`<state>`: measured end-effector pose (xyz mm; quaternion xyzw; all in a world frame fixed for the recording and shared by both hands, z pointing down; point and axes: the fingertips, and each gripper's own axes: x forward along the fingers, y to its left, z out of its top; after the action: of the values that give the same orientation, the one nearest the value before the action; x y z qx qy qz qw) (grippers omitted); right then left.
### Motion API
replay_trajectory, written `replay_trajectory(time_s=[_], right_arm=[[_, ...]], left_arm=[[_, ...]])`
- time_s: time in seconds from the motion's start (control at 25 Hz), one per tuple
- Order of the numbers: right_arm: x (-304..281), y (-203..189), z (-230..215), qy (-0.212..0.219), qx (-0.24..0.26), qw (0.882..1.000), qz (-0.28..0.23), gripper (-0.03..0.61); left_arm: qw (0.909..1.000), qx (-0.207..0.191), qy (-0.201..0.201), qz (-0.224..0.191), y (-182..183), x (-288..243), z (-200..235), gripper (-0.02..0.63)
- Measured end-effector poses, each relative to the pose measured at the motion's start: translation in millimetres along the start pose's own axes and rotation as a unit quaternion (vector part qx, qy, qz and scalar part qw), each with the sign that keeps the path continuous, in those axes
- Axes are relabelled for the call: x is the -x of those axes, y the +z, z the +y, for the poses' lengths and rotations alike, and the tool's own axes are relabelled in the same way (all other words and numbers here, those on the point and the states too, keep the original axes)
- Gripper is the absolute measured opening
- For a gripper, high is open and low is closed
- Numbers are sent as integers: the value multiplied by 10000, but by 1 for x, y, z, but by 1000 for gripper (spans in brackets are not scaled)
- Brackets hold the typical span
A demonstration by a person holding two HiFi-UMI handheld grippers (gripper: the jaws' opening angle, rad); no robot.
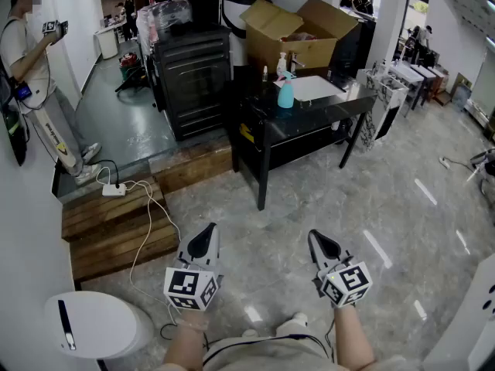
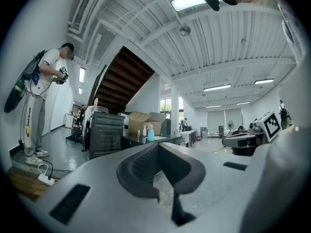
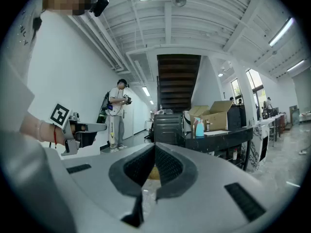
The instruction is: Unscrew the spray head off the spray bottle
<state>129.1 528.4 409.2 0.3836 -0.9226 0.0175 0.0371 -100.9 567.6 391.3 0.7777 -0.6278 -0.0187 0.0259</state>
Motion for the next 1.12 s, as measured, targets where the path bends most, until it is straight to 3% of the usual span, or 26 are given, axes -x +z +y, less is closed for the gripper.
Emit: replay_trajectory(time_s=[0.6,1.12], right_arm=[[-13,-17,-18,-103,-55,9999,107,5],[-86,-16,-99,-98,-266,9996,8,6]], left_arm=[[9998,177,2,103,-16,-27,12,5],[9995,126,-75,281,-22,-138,26,5]])
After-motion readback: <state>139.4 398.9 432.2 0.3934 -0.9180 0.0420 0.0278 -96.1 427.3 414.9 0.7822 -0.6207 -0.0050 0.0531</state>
